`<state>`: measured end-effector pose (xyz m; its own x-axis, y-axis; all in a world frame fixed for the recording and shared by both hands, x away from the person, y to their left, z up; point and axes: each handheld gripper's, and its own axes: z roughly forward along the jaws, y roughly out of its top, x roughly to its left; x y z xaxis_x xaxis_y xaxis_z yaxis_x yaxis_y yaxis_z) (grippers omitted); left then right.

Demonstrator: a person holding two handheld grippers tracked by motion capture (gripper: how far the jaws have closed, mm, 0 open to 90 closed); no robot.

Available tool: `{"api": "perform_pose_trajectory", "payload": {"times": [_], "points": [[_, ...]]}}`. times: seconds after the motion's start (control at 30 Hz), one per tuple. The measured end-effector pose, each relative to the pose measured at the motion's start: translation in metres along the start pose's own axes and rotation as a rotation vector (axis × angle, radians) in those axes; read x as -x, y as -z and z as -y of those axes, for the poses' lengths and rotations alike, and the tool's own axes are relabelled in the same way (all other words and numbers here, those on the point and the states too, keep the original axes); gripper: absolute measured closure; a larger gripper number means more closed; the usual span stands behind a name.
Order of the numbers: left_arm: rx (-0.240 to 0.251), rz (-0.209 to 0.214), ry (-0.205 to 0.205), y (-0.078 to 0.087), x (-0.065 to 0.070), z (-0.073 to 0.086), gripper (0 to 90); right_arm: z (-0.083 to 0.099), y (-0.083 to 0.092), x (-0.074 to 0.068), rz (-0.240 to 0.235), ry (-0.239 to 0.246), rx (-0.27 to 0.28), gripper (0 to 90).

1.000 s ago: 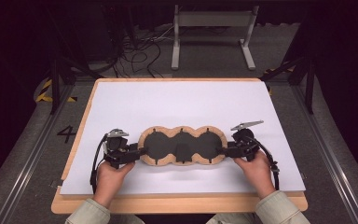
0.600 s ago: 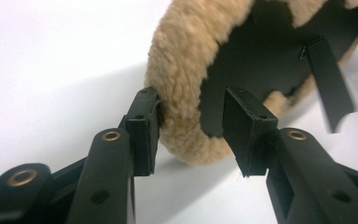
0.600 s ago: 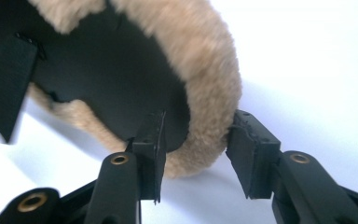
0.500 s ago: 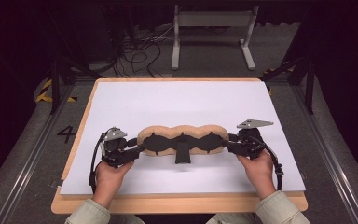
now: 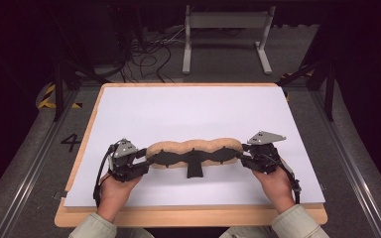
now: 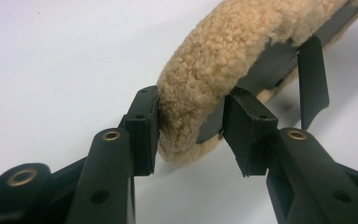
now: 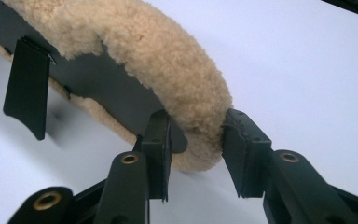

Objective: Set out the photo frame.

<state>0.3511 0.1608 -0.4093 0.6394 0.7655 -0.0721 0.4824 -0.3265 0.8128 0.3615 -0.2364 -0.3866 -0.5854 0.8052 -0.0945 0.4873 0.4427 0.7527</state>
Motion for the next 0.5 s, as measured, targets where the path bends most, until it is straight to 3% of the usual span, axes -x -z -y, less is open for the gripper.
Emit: {"api": "perform_pose_trajectory", "payload": {"times": [0.1, 0.37, 0.5], "points": [[-0.003, 0.017, -0.035, 0.004, 0.001, 0.003, 56.9, 0.004, 0.005, -0.005, 0.012, 0.036, -0.001, 62.7], [-0.004, 0.046, -0.040, 0.008, 0.003, 0.008, 56.2, 0.010, 0.011, -0.006, -0.019, 0.038, 0.002, 61.7], [-0.011, 0.065, -0.051, 0.011, 0.002, 0.011, 56.1, 0.013, 0.014, -0.011, -0.013, 0.066, 0.001, 60.4]]}}
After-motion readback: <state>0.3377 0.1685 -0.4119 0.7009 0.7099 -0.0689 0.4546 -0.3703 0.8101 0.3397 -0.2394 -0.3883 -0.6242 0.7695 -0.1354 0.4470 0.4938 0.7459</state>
